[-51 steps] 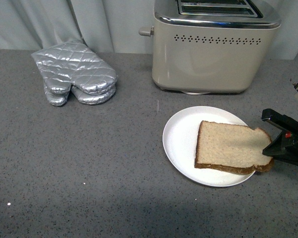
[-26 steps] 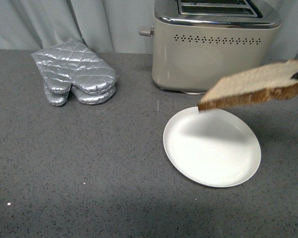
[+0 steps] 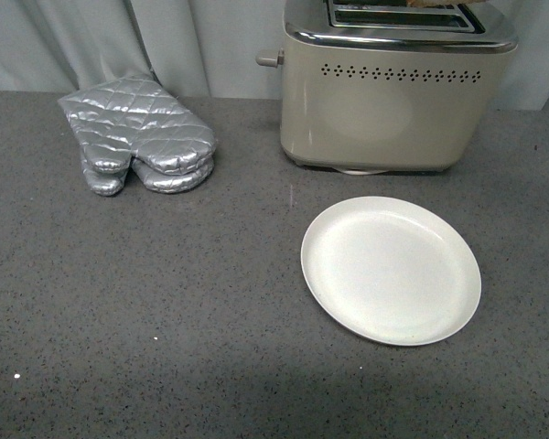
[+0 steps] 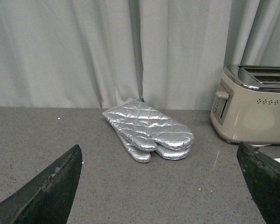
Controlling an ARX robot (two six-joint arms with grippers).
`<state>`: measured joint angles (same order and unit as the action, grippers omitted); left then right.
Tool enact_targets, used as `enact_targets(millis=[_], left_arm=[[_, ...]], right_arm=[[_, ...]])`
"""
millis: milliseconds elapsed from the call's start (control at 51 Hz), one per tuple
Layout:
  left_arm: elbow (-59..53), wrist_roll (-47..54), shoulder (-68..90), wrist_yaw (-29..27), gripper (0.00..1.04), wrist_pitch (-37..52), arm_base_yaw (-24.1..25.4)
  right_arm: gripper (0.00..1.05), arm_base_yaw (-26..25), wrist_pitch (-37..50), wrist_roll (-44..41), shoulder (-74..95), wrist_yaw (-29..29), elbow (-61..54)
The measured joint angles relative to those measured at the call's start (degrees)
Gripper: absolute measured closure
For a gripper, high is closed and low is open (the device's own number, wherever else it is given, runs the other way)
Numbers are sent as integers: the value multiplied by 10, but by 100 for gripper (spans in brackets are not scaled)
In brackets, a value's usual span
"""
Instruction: Put bread into toaster
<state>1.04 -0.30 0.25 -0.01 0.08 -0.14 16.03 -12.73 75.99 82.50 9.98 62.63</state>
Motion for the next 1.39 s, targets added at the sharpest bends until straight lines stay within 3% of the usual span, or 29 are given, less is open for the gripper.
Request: enact_targets(millis=[529,1137,1294,1392], left_arm=[[0,0,0,0,7,0,0],[0,0,0,0,7,0,0],[0,0,0,0,7,0,0],[0,0,0,0,7,0,0]], right_arm=[[104,19,-75,92,176,44,170],[104,10,-128,70,292,34,302],[83,7,-135,22,330,-5,345],[63,6,-109,-49,335,1,347]])
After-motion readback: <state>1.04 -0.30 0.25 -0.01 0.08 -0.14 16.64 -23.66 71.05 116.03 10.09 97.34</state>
